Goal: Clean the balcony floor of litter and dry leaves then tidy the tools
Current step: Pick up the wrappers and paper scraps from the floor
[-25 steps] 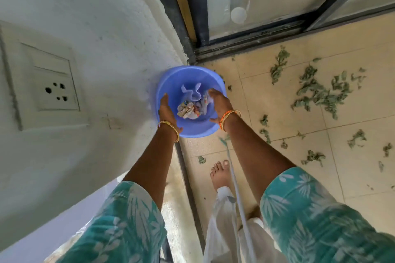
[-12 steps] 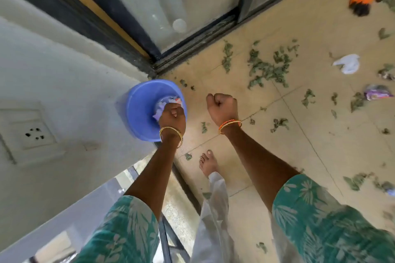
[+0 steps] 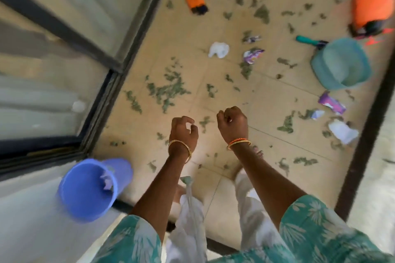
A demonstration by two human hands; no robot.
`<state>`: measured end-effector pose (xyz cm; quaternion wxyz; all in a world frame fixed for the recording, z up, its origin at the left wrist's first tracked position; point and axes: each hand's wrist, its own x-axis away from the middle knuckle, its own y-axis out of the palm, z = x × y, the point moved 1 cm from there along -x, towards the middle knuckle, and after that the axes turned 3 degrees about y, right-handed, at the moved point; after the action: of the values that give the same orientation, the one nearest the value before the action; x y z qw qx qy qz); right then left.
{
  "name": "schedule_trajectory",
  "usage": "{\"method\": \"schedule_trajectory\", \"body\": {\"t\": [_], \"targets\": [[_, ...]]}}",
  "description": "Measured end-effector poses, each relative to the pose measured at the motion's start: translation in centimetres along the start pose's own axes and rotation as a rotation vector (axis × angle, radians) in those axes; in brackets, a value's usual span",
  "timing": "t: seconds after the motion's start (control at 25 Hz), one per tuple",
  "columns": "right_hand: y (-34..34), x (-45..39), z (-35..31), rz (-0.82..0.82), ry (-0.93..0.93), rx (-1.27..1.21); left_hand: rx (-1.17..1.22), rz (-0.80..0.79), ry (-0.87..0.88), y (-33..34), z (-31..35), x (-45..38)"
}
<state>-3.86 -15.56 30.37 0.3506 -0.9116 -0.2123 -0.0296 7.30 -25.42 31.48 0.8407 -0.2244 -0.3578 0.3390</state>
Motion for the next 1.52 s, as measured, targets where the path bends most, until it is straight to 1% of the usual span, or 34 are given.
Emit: {"method": "schedule_trajectory", "body": {"t": [0.16, 0.24, 0.36, 0.52, 0.64, 0.72, 0.8, 0.88, 1.0, 1.12, 1.28, 1.4, 1.52], "targets": [[-10.2, -3.8, 6.6, 0.131, 0.151, -0.011, -0.123, -0.174, 0.164, 9.1, 10.7, -0.6], [-14.9, -5.5, 9.9, 0.198, 0.227, -0.016, -0.158, -0.251, 0.2, 13.4, 15.0, -0.9], [-20.9, -8.2, 14.6, 0.322, 0.357, -0.029, -0.233, -0.409, 0.265, 19.8, 19.9, -1.6], [-26.2, -11.5, 19.7, 0.474, 0.531, -0.043, -0.348, -0.552, 0.388, 26.1, 25.0, -3.7], [-27.9, -12.9, 23.1, 0.542, 0.66, -0.044, -0.482, -0.664, 0.437, 30.0, 28.0, -5.7], [-28.0, -13.8, 25.7, 0.569, 0.737, -0.054, -0.57, -0.754, 0.492, 33.0, 29.4, -7.3], [-26.9, -14.5, 28.9, 0.582, 0.801, -0.078, -0.626, -0.807, 0.538, 36.0, 29.7, -8.8], [-25.1, -15.3, 32.8, 0.569, 0.852, -0.119, -0.649, -0.845, 0.551, 39.5, 28.8, -10.7], [-21.4, -17.5, 40.0, 0.53, 0.925, -0.14, -0.667, -0.858, 0.561, 45.6, 25.7, -14.0], [-17.1, -20.6, 48.4, 0.512, 0.941, -0.126, -0.673, -0.881, 0.608, 52.9, 21.8, -17.3], [-12.0, -23.4, 56.6, 0.528, 0.861, -0.131, -0.619, -0.916, 0.724, 61.5, 17.3, -20.4], [-9.4, -23.9, 59.5, 0.625, 0.802, -0.067, -0.528, -0.943, 0.771, 66.0, 15.5, -21.8], [-9.2, -23.6, 60.3, 0.833, 0.735, -0.074, -0.401, -1.007, 0.831, 68.5, 14.7, -22.1]]}}
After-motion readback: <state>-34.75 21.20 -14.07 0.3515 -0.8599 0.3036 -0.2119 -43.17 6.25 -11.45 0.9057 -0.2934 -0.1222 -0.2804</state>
